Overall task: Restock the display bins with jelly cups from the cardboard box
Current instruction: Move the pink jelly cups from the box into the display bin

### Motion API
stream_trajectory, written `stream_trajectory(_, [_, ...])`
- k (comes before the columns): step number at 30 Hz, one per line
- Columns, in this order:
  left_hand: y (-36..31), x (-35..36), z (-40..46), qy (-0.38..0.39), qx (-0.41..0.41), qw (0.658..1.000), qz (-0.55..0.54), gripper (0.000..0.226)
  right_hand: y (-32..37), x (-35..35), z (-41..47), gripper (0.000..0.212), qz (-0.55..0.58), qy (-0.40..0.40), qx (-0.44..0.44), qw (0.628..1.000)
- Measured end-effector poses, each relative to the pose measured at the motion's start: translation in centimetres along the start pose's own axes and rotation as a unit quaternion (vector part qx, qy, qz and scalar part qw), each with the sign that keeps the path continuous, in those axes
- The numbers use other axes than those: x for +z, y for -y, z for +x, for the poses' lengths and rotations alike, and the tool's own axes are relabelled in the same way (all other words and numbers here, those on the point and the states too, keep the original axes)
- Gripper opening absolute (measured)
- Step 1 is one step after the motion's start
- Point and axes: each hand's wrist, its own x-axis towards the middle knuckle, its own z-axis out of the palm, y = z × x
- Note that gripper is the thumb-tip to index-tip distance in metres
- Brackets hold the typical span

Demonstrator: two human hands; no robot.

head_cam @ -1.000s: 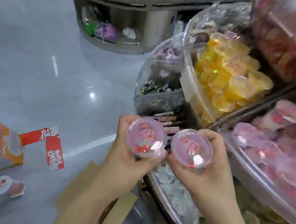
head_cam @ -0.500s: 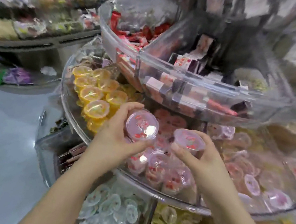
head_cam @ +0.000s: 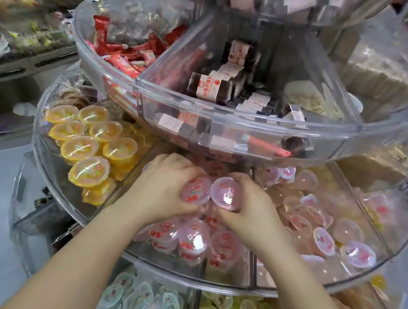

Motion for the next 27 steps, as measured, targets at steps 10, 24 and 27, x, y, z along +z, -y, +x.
stream_trajectory(10, [2.3, -0.2, 0.2, 0.041, 0.040, 0.998, -0.021, 0.067, 0.1, -0.2, 0.1, 0.061, -0.150, 0.003, -0.079, 0.986])
stream_trajectory(24, [2.8, 0.4, -0.3, 0.006, 0.060, 0.996, -0.068, 0.063, -0.8, 0.3, -0.3, 0.064, -0.131, -0.039, -0.023, 0.990])
stream_trajectory(27, [2.9, 0.5, -0.4, 0.007, 0.059, 0.996, -0.070, 0.065, -0.9, 0.5, -0.4, 0.069, -0.133, -0.042, -0.022, 0.990])
